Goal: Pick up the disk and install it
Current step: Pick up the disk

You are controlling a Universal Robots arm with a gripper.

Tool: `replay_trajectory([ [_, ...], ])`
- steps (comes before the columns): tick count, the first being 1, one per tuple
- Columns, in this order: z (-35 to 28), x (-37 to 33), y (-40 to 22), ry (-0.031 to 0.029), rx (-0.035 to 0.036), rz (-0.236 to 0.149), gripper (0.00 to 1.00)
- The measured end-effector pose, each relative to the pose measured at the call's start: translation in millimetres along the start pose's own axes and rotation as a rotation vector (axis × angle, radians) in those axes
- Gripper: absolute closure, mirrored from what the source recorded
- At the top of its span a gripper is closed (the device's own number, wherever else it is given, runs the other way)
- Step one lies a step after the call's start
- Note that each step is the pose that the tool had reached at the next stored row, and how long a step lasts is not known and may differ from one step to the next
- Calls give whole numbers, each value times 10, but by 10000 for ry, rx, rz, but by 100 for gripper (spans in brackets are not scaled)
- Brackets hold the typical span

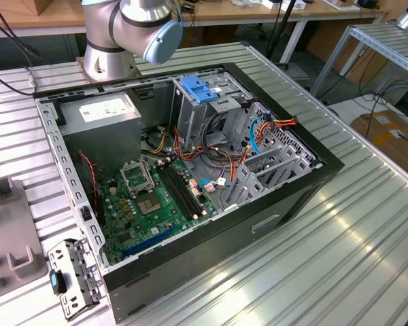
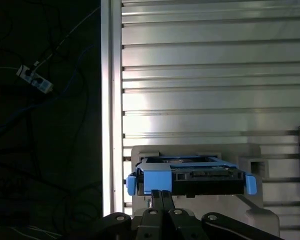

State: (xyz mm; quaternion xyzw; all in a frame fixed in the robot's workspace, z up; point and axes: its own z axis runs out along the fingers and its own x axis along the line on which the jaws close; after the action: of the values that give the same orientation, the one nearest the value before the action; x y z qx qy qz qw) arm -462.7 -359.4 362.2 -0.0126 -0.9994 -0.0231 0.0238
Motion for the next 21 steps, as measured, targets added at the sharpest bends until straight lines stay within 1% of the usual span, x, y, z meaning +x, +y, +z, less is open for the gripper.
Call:
replay_trajectory([
  [10,0,0,0,7,7,-146,89],
  [17,0,0,0,16,17,-337,89],
  [18,0,0,0,20,22,-441,89],
  [19,0,0,0,29,30,-625,89],
  [21,0,0,0,56,59,-1209,89],
])
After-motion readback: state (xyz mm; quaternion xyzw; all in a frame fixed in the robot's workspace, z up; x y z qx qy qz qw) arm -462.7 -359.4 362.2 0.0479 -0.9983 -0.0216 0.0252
